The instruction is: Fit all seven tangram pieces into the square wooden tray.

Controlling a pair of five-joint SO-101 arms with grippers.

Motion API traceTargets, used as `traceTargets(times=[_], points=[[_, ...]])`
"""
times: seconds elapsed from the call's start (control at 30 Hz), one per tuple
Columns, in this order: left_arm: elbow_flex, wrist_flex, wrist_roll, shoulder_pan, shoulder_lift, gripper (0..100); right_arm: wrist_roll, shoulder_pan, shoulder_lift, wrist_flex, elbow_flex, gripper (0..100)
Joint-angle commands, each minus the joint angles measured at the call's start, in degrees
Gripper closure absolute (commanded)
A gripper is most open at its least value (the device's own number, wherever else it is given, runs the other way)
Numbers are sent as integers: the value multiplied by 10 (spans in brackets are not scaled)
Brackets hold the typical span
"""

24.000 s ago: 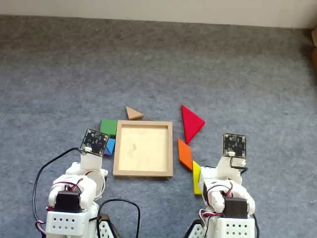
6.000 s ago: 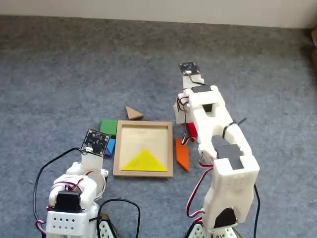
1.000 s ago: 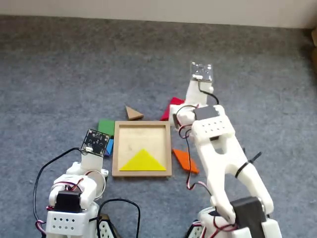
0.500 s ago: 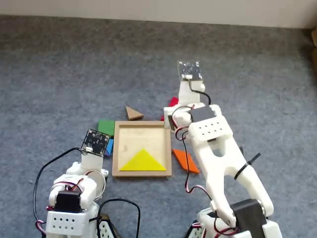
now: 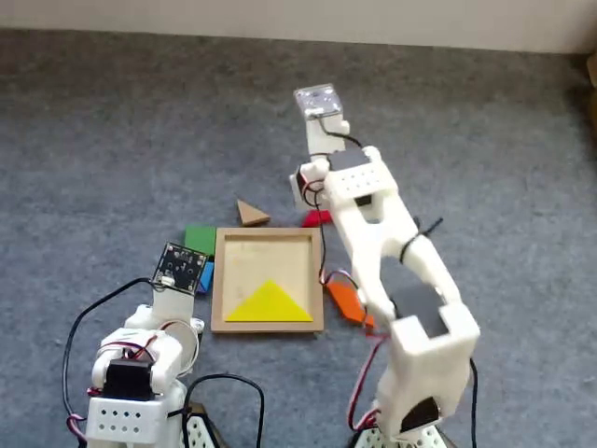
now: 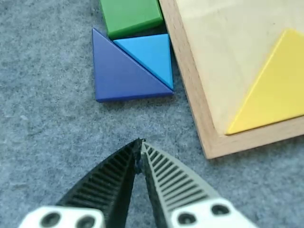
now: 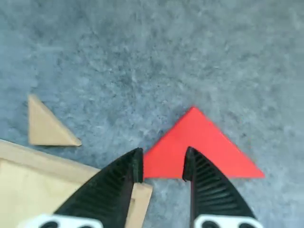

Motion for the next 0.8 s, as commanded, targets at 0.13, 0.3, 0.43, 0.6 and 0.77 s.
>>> traceTargets(times=[0.13,0.3,0.43,0.6,0.77], points=[[11,2,-3,4,-22,995,45,12,62,2,-91,861],[11,2,-3,4,-22,995,76,29,79,4,-97,861],[11,2,-3,4,-22,995,79,59,80,6,-97,861],[11,2,-3,4,-22,995,79,111,80,39,-95,861],[11,2,-3,4,-22,995,80,133,77,132,-95,861]])
